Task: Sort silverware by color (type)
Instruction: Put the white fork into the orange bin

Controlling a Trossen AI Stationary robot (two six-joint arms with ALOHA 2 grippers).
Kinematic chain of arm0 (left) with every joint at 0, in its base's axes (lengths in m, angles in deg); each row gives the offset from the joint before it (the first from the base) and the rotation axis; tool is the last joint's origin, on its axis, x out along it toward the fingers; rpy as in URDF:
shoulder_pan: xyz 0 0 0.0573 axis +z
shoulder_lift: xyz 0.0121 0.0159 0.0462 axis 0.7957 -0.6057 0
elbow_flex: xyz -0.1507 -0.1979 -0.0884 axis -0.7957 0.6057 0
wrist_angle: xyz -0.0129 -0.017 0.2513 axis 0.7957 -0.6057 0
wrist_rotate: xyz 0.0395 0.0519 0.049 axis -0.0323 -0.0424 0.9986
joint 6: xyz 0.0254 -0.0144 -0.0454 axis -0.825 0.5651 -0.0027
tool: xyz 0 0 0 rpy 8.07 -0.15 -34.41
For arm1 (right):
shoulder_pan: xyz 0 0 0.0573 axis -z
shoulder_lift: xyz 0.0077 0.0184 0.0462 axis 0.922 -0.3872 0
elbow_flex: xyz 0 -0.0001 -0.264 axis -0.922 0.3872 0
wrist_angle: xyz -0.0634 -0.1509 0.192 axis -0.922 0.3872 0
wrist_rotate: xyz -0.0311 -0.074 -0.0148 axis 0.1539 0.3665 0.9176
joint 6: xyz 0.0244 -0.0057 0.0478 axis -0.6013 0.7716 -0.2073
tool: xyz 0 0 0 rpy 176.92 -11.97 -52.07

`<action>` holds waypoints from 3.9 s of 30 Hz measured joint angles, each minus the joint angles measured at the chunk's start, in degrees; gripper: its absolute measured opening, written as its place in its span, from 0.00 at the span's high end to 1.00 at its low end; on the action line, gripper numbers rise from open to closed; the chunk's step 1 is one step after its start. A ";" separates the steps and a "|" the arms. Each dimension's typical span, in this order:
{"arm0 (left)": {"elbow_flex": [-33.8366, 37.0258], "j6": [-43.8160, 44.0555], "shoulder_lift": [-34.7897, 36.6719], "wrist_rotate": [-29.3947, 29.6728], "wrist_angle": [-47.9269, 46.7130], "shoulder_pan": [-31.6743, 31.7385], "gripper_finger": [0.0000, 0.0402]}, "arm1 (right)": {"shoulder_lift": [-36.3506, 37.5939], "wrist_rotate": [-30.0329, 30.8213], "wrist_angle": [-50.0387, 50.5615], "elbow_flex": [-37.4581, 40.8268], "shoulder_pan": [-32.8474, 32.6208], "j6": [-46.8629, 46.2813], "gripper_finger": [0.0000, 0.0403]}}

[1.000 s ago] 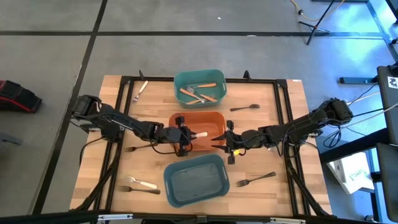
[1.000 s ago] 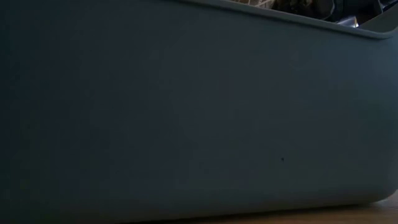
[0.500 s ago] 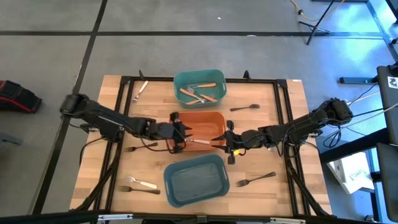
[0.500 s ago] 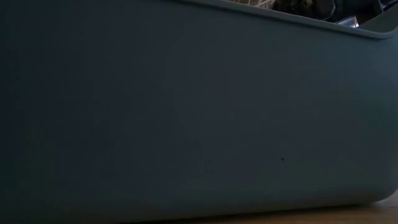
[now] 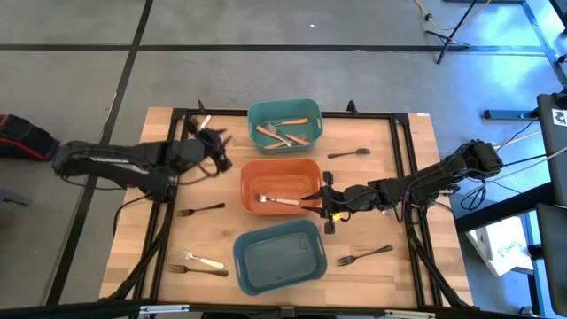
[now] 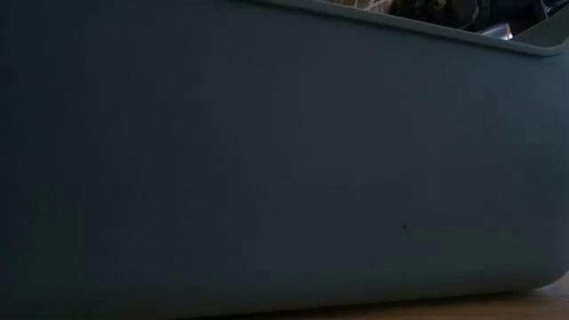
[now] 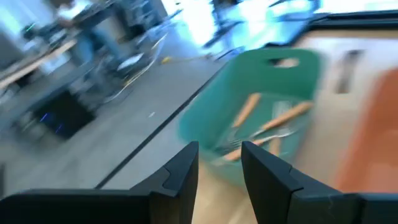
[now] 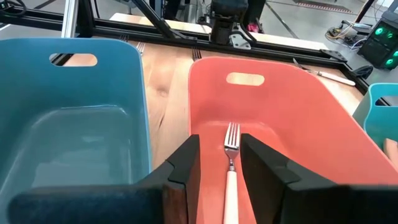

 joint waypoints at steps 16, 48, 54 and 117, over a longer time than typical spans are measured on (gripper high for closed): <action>0.09 0.06 -14.59 -19.23 -2.59 37.74 0.71 | 0.00 0.09 0.15 0.00 0.00 0.17 0.75; -17.20 1.90 -51.11 -25.62 -16.27 58.70 0.71 | 0.00 0.07 1.88 0.00 0.00 1.46 0.75; -18.64 1.94 -54.89 -25.18 -16.53 61.21 0.71 | 0.00 0.11 2.17 0.00 0.00 1.47 0.75; -12.48 -9.18 -45.02 -42.31 -15.54 54.40 0.88 | 0.00 0.17 2.09 -0.02 0.00 1.29 0.75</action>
